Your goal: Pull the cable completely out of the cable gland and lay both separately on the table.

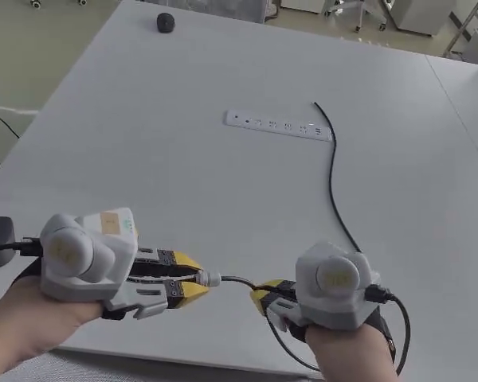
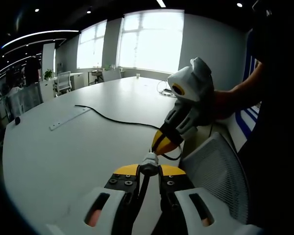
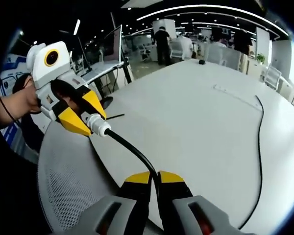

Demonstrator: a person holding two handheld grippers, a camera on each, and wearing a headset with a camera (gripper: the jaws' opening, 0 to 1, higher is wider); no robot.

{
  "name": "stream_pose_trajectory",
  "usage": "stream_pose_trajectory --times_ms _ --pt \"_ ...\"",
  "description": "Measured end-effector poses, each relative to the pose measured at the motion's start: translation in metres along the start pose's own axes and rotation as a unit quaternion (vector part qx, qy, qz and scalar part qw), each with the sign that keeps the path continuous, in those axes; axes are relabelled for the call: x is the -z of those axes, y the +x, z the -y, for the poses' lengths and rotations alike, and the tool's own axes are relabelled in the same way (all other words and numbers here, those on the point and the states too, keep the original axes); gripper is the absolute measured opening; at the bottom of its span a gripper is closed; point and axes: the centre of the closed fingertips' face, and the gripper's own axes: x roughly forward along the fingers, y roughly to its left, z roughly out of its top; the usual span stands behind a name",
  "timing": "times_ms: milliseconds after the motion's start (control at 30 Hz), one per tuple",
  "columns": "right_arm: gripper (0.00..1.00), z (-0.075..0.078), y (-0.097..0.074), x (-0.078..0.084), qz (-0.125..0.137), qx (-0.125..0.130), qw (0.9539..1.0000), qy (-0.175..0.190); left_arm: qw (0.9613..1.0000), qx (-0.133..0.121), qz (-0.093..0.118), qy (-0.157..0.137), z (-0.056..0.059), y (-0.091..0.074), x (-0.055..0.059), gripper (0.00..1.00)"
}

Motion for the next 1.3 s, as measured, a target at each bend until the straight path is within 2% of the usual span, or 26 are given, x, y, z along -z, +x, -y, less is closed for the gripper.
stream_pose_trajectory --times_ms 100,167,367,433,500,600,633,700,800,867,933,1067,1167,1233,1300 --pt "0.01 0.001 -0.002 -0.002 0.009 -0.002 0.9999 -0.005 1.0000 -0.001 0.000 0.000 -0.002 0.000 0.000 0.16" --pt "0.01 0.002 -0.005 -0.004 0.016 -0.004 0.9998 -0.006 0.9999 0.001 0.010 -0.010 -0.002 -0.001 -0.003 0.15" --pt "0.02 -0.001 -0.008 -0.003 0.009 -0.004 0.9996 -0.025 0.9999 0.002 0.009 -0.011 -0.003 -0.001 -0.002 0.15" --pt "0.08 -0.004 -0.009 -0.005 0.012 -0.006 0.9993 -0.035 0.9999 0.004 0.010 -0.010 -0.002 -0.001 -0.003 0.15" --pt "0.17 -0.008 -0.010 -0.011 0.018 -0.014 0.9989 -0.041 0.9999 0.006 0.009 -0.003 -0.001 -0.001 -0.004 0.15" --pt "0.20 -0.014 -0.014 -0.023 0.029 -0.023 0.9967 -0.073 1.0000 0.008 0.000 -0.002 -0.001 0.001 -0.002 0.15" --pt "0.21 -0.019 -0.016 -0.030 0.039 -0.030 0.9940 -0.098 1.0000 0.008 -0.001 -0.004 -0.002 0.001 -0.001 0.15" --pt "0.22 -0.024 -0.018 -0.037 0.038 -0.028 0.9885 -0.144 0.9999 0.008 -0.001 -0.008 -0.003 0.001 -0.001 0.16" --pt "0.21 -0.037 -0.017 -0.043 0.033 -0.026 0.9728 -0.228 0.9999 0.008 0.000 -0.009 -0.001 0.002 0.000 0.16" --pt "0.19 -0.044 -0.015 -0.046 0.032 -0.026 0.9660 -0.255 0.9999 0.011 -0.001 -0.011 0.001 0.002 0.000 0.16" --pt "0.16 -0.045 -0.011 -0.041 0.013 -0.020 0.9628 -0.269 0.9999 0.011 -0.002 -0.012 0.002 0.001 0.001 0.16" --pt "0.12 -0.055 -0.009 -0.042 0.018 -0.031 0.9582 -0.284 0.9998 0.011 -0.005 -0.013 0.004 0.002 0.003 0.16" --pt "0.08 -0.057 -0.008 -0.039 0.013 -0.033 0.9506 -0.309 0.9998 0.013 -0.007 -0.012 0.006 0.002 0.003 0.16" --pt "0.02 -0.058 -0.007 -0.038 0.012 -0.034 0.9458 -0.323 0.9998 0.014 -0.008 -0.012 0.005 0.002 0.003 0.16" --pt "0.00 -0.058 -0.007 -0.038 0.013 -0.037 0.9439 -0.328 0.9998 0.015 -0.012 -0.010 0.005 0.002 0.003 0.16"
